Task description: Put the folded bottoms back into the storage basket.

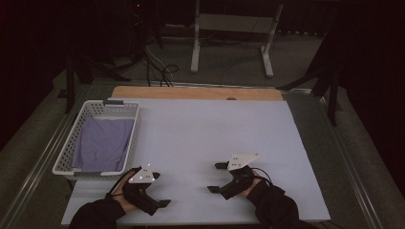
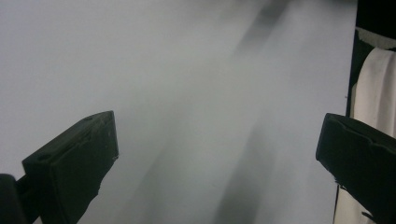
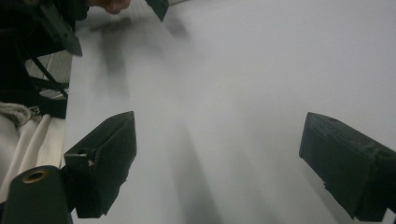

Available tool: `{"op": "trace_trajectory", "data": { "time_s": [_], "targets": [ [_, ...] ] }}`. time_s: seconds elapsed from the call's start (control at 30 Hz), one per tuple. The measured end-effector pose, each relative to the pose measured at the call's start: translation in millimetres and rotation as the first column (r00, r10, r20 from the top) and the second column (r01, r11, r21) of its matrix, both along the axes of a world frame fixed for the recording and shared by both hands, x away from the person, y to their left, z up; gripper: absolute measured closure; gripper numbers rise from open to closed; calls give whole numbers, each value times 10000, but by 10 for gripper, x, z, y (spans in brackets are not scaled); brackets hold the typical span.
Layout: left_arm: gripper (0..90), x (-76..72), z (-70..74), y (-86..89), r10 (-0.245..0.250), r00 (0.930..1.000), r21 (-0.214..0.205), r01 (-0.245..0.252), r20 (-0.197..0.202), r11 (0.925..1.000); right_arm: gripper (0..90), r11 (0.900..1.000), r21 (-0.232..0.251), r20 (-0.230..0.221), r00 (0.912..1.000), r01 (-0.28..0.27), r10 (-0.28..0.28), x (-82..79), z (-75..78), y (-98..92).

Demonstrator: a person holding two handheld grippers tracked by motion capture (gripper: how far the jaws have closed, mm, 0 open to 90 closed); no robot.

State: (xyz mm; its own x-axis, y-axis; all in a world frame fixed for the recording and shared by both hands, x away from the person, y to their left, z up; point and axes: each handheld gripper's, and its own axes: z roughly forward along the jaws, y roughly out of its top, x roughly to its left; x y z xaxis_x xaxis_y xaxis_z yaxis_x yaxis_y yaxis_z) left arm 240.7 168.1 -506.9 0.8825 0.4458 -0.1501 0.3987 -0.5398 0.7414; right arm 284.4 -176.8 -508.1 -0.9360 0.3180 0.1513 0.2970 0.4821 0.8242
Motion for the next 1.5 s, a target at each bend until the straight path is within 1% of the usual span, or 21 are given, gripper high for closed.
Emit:
{"op": "trace_trajectory", "data": {
  "time_s": [0.07, 0.1, 0.13, 0.17, 0.2, 0.27, 0.47, 0.5, 0.63, 0.7, 0.77, 0.87, 1.03, 1.07, 1.13, 1.2, 1.23, 1.27, 1.33, 1.47, 1.5],
  "targets": [
    [1, -8, 9, 16, 21, 10000, -70, -21, -9, 10000, 110, 9998, 177, -123, 9999, 1, 1, -37, 7, -58],
    [1, -12, 12, 25, 45, 10000, -99, -45, -46, 9999, 110, 10000, 64, 44, 10000, -37, 36, -39, 9, -96],
    [1, -17, 14, 36, 83, 10000, -97, -83, 9, 9999, 110, 10000, 1, -25, 10000, 34, -34, -64, 14, -123],
    [1, -22, 15, 48, 123, 9999, -136, -123, 20, 9998, 110, 10000, 46, 55, 10000, 67, -67, -74, 10, -159],
    [1, -25, 14, 60, 146, 9999, -129, -146, -20, 9998, 110, 10000, 81, -43, 10000, 58, -57, -90, 5, -187],
    [1, -30, 4, 83, 155, 9999, -111, -156, -40, 9998, 110, 9999, -50, 122, 9998, 159, -159, -102, -5, -258],
    [1, -55, -31, 118, 225, 9997, -65, -225, -105, 9997, 110, 9994, -56, -34, 9994, 345, -345, -159, -25, -407],
    [1, -61, -34, 119, 216, 9997, -90, -217, -99, 9997, 110, 9985, -35, -50, 9985, 549, -549, -184, -26, -477],
    [1, -60, -31, 136, 237, 9997, -144, -238, -84, 9996, 110, 9959, 44, 18, 9959, 906, -906, -249, -12, -627],
    [1, -60, -25, 143, 284, 9996, -180, -285, -22, 9994, 110, 9945, -62, 201, 9943, 1046, -1044, -279, -14, -708],
    [2, -58, -23, 147, 319, 9995, -261, -320, -25, 9991, 110, 9920, -41, 154, 9919, 1262, -1261, -316, -14, -793],
    [1, -51, -27, 153, 358, 9994, -250, -359, -30, 9990, 110, 9879, 66, 287, 9875, 1547, -1548, -356, -25, -909],
    [1, -39, -50, 148, 366, 9993, -235, -369, -111, 9990, 110, 9810, -5, 475, 9799, 1941, -1938, -410, -27, -1069],
    [1, -40, -50, 145, 353, 9993, -256, -356, -94, 9990, 110, 9792, -56, 581, 9776, 2028, -2021, -422, -32, -1102],
    [2, -39, -44, 146, 328, 9994, -225, -329, -69, 9992, 110, 9804, -232, 525, 9795, 1959, -1945, -450, -39, -1132],
    [2, -39, -39, 151, 395, 9992, -369, -399, -105, 9985, 110, 9771, -442, 592, 9769, 2082, -2055, -486, -47, -1160],
    [1, -36, -38, 156, 432, 9990, -337, -434, -66, 9985, 110, 9770, -515, 707, 9766, 2068, -2029, -497, -52, -1180],
    [1, -36, -37, 158, 448, 9990, -392, -452, -92, 9982, 110, 9728, -595, 714, 9730, 2239, -2196, -514, -47, -1201],
    [1, -37, -34, 155, 451, 9990, -397, -453, -61, 9982, 110, 9688, -716, 876, 9690, 2373, -2308, -535, -48, -1255],
    [1, -45, -23, 133, 305, 9995, -329, -305, -9, 9990, 110, 9602, -795, 837, 9616, 2678, -2613, -586, -70, -1350],
    [1, -48, -20, 127, 307, 9995, -342, -306, 5, 9989, 110, 9595, -721, 802, 9605, 2722, -2664, -589, -79, -1369]
  ]
}}
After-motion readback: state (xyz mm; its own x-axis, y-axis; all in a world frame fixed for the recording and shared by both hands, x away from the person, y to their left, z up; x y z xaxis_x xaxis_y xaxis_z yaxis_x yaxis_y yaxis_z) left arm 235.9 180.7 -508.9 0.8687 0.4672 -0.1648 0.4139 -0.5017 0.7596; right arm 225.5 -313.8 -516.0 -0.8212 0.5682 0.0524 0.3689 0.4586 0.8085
